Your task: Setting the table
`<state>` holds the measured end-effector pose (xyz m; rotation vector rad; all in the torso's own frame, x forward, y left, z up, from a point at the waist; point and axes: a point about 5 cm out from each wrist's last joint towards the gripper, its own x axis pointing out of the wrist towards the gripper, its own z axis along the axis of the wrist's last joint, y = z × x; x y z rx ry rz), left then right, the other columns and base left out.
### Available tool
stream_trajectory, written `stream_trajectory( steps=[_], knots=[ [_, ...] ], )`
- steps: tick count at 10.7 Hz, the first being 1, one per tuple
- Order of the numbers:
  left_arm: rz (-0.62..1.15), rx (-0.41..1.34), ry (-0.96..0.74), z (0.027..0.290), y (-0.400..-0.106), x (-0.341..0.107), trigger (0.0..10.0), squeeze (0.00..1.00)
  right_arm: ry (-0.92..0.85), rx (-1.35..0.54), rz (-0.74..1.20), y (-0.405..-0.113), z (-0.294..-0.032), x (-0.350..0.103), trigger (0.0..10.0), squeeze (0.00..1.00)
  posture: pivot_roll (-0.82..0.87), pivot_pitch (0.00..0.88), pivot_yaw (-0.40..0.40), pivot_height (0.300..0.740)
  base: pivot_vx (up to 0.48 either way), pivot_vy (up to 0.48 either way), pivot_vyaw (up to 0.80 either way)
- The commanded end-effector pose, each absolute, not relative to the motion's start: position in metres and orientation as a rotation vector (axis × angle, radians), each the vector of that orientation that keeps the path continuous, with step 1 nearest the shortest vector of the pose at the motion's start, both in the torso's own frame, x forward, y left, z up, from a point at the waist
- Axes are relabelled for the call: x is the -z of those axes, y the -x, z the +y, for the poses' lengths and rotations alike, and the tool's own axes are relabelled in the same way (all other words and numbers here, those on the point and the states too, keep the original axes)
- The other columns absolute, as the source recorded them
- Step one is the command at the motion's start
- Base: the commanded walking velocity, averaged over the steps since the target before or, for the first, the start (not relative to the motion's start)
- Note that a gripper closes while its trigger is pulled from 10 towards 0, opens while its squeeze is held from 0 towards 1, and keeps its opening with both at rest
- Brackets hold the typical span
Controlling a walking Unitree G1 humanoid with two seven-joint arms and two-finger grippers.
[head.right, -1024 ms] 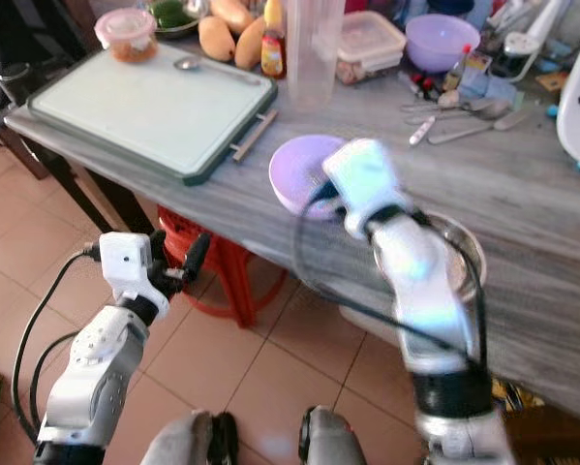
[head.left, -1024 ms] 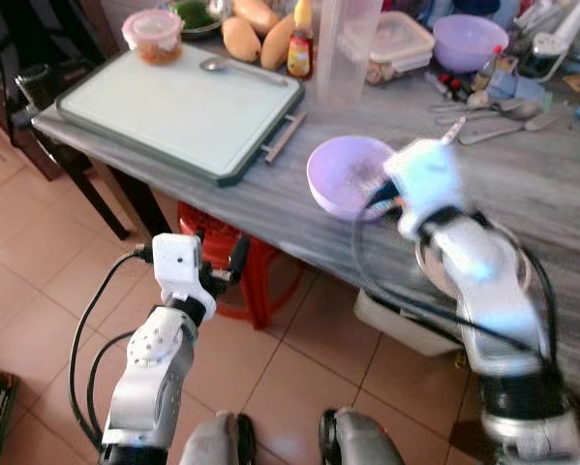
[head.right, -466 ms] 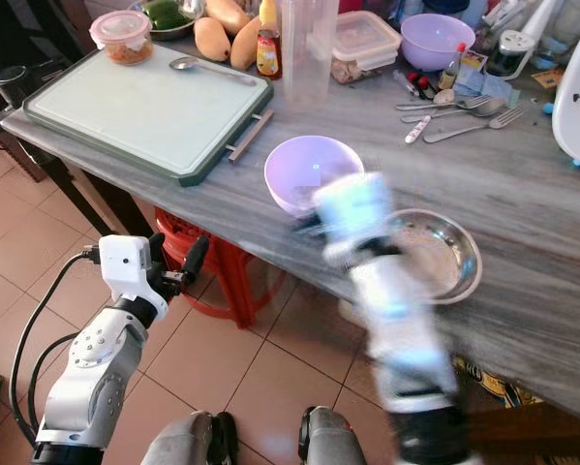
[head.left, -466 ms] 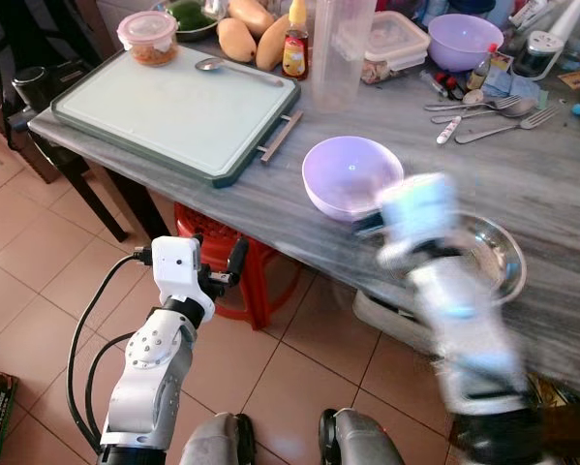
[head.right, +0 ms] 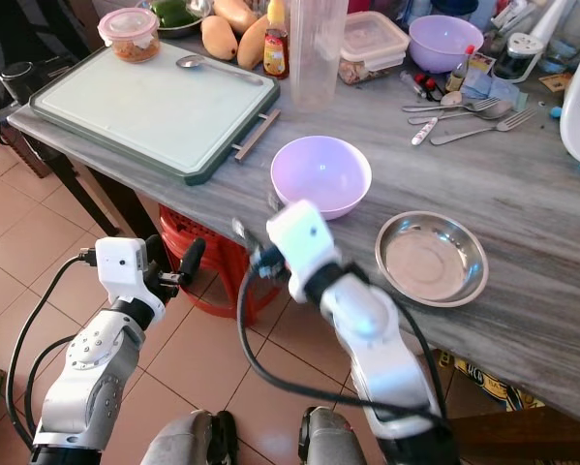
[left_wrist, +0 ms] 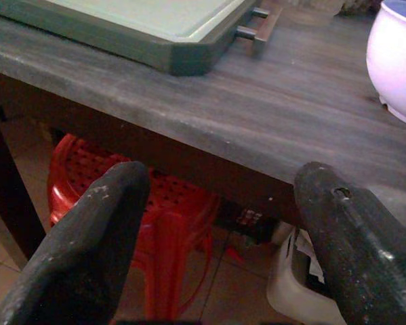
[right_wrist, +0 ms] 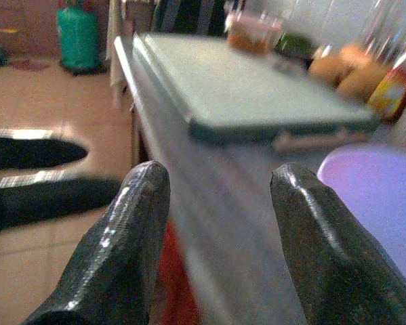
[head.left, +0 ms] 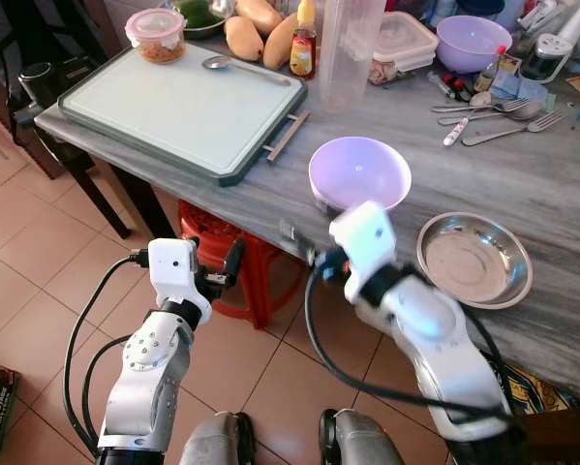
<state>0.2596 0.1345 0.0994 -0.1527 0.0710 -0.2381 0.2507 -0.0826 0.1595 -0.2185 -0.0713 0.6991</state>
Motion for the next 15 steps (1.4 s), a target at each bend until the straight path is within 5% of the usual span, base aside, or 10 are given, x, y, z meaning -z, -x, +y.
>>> stream_trajectory(
  steps=[1, 11, 15],
  knots=[
    [0.077, 0.23, 0.144, 0.135, -0.258, -0.099, 10.0, 0.0, 0.203, -0.714, -0.028, -0.248, -0.084, -0.155, 10.0, 0.0, -0.07, 0.164, 0.014, 0.74, 0.0, 0.0, 0.0],
    [0.084, 0.235, 0.142, 0.135, -0.257, -0.099, 10.0, 0.0, 0.176, -0.514, 0.062, -0.293, -0.119, -0.143, 10.0, 0.0, -0.06, 0.175, 0.016, 0.74, 0.0, 0.0, 0.0],
    [0.088, 0.238, 0.136, 0.135, -0.257, -0.099, 10.0, 0.0, 0.17, -0.532, -0.016, -0.282, -0.113, -0.154, 10.0, 0.0, -0.06, 0.173, 0.018, 0.74, 0.0, 0.0, 0.0]
  ],
)
